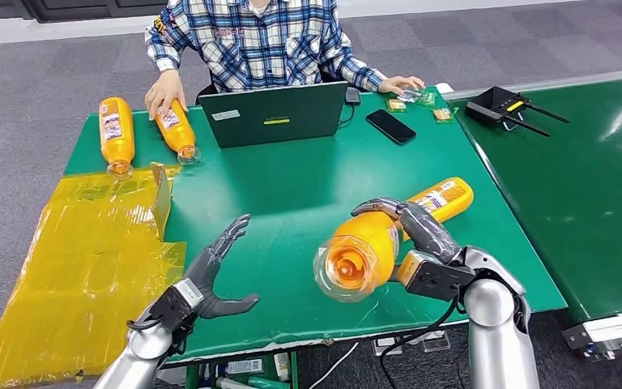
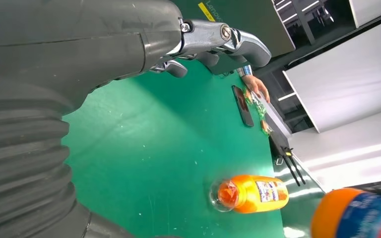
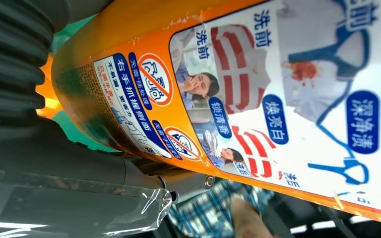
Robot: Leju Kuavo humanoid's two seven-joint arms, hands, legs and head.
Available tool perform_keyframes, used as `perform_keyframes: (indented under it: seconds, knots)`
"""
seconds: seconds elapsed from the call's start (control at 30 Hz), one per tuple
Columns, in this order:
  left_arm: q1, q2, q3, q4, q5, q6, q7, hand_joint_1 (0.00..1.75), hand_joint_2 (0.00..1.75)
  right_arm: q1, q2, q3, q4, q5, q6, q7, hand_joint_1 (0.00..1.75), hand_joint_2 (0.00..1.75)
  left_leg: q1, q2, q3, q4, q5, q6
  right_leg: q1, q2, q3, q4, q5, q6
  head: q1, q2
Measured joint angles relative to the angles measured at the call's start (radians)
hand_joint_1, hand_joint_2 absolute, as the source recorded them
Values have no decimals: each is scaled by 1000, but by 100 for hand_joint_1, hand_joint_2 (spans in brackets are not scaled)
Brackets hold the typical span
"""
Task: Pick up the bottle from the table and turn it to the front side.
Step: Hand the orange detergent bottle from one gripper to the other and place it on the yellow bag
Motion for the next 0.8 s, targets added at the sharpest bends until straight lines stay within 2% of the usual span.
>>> perform_keyframes:
  seconds: [0.13,0.43,0.6,0.8]
  knots:
    - [1,-3,0,0,-4,3,0,0,175,14,27,-18,-34,-18,0,0,175,175,0,2,0,0,0,0,0,1,-1,0,0,0,0,0]
    - [13,-31,0,-34,5,-23,0,0,175,21,47,-36,-21,7,0,2,175,175,0,3,0,0,0,0,0,2,-1,0,0,0,0,0]
    - [29,-59,2,-137,100,-40,-1,0,175,21,57,-37,42,38,0,4,175,175,0,3,0,0,0,0,0,3,-1,0,0,0,0,0]
    - [45,-90,19,-285,180,-105,-1,0,175,19,57,-39,144,72,0,4,175,175,0,3,0,0,-1,0,0,2,-1,0,0,0,0,0]
